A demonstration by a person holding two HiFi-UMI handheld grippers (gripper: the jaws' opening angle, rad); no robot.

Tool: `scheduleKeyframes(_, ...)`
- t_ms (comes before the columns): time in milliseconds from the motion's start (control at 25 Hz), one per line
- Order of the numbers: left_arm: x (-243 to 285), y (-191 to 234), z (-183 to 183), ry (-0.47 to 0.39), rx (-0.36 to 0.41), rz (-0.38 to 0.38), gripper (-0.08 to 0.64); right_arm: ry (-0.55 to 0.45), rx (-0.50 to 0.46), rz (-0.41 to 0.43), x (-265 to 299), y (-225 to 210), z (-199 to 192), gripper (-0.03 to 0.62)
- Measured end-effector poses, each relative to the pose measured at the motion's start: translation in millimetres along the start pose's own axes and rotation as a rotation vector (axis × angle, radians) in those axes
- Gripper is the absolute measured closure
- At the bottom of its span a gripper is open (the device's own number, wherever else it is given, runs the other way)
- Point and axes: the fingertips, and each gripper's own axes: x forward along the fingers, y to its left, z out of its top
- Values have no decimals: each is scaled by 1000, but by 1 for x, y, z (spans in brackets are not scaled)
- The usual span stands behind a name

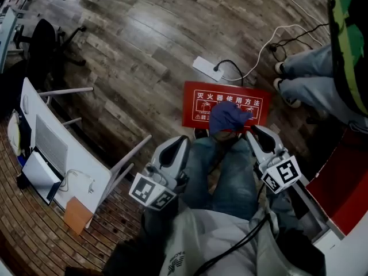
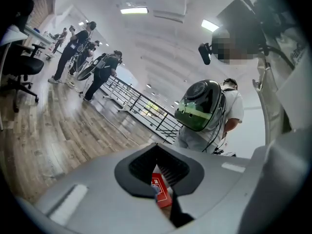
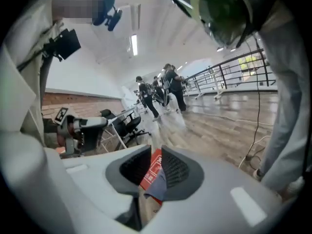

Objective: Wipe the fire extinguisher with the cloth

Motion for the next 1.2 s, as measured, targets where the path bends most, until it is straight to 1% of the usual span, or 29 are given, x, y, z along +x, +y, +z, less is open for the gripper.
scheduleKeyframes(40,-4,-8,6,5,2,-11,555,-37,-15,-19,-19,10,18,537)
scheduleKeyframes(80,-7,-17,12,11,5,-24,555,-67,-41,-45,-39,19,35,591)
scheduleKeyframes(200,-13,-49,31,26,36,-86,555,-102,-133,-125,-90,43,72,591)
scheduleKeyframes(280,-17,-72,42,27,71,-124,555,-98,-184,-155,-112,55,82,591)
scheduleKeyframes(360,-20,-94,53,7,110,-146,555,-105,-203,-158,-128,64,85,591)
scheduleKeyframes(440,-22,-117,65,-31,141,-151,555,-124,-208,-132,-140,71,88,591)
scheduleKeyframes(520,-25,-140,73,-74,158,-144,555,-140,-230,-87,-152,80,92,591)
scheduleKeyframes(680,-31,-190,79,-147,198,-144,555,-162,-276,4,-178,97,103,591)
scheduleKeyframes(840,-49,-229,80,-196,201,-132,555,-156,-304,66,-204,109,113,591)
scheduleKeyframes(1000,-59,-253,74,-229,208,-115,555,-176,-335,113,-219,113,124,591)
scheduleKeyframes(1200,-77,-266,66,-248,203,-99,555,-173,-364,158,-228,132,119,591)
